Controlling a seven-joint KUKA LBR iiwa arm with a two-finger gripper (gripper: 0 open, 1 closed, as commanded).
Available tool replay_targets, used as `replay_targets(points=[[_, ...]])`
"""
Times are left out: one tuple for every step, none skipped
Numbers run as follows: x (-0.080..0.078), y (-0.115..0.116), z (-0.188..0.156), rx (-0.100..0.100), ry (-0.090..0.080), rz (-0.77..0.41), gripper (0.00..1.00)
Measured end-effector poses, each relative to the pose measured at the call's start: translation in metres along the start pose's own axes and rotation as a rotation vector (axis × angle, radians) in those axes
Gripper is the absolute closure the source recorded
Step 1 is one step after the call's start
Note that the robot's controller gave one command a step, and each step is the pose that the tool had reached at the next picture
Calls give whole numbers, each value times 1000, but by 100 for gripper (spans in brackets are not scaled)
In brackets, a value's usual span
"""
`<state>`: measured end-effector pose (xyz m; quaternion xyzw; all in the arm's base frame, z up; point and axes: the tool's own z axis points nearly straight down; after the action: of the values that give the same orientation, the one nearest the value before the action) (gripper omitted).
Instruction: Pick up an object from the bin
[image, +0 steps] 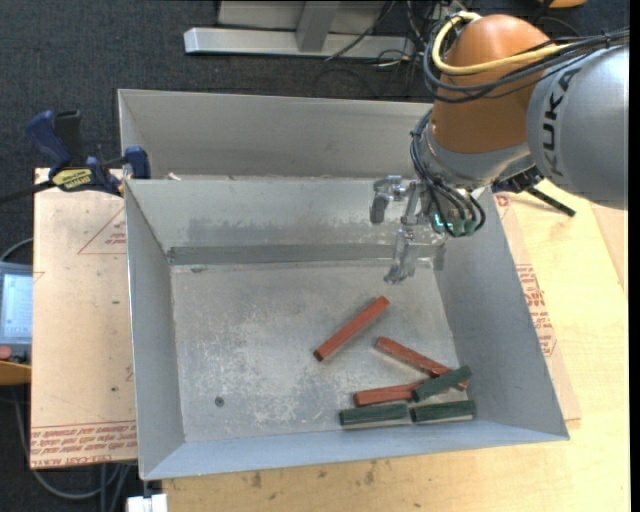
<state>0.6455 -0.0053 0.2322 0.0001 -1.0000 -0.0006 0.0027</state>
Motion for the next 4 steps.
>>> replay_targets(points=[[29, 29, 165, 0, -3, -502, 0], [23, 36, 130, 2, -11, -544, 0], [35, 37, 133, 2, -6, -649, 0], [26, 23, 162, 1, -7, -701, 0]])
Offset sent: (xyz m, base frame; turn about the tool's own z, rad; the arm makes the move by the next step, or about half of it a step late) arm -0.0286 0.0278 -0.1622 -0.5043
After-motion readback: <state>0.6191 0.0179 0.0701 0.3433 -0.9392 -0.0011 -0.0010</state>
